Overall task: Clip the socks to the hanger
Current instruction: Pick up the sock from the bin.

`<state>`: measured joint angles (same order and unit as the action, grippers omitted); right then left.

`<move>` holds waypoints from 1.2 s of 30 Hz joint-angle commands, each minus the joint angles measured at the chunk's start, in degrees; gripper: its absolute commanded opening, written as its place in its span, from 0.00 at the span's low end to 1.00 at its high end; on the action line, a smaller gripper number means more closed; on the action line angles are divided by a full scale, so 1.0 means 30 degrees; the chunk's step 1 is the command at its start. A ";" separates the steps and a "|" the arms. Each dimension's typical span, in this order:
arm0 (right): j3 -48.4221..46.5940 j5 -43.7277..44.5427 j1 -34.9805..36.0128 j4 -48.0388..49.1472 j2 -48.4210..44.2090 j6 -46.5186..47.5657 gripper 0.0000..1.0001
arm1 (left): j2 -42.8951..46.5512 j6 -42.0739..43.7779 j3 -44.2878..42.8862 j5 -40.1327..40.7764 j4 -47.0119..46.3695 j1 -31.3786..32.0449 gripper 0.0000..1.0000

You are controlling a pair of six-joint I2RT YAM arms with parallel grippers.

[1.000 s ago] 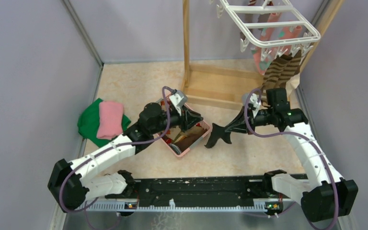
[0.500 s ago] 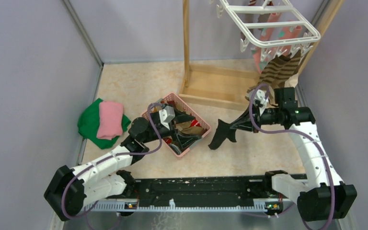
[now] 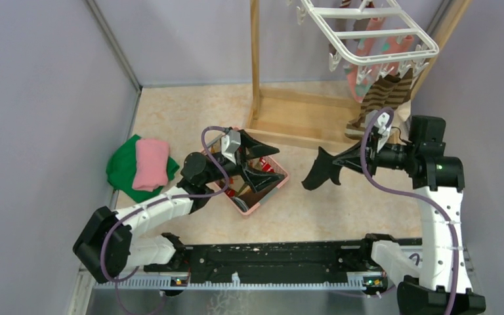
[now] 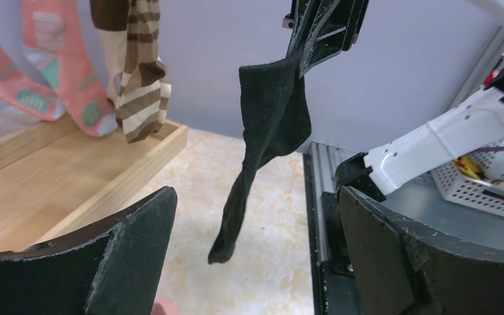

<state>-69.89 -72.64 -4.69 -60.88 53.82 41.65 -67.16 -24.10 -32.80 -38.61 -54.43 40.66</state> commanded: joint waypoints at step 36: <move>-0.1110 -0.5660 -0.0196 0.2494 0.0416 0.0619 0.00 | -0.9960 -0.4185 -0.9967 -0.3762 -0.7813 0.2324 0.47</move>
<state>-72.99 -85.89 -4.69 -56.05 53.84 43.42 -95.85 -37.50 -59.37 -49.89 -78.67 47.44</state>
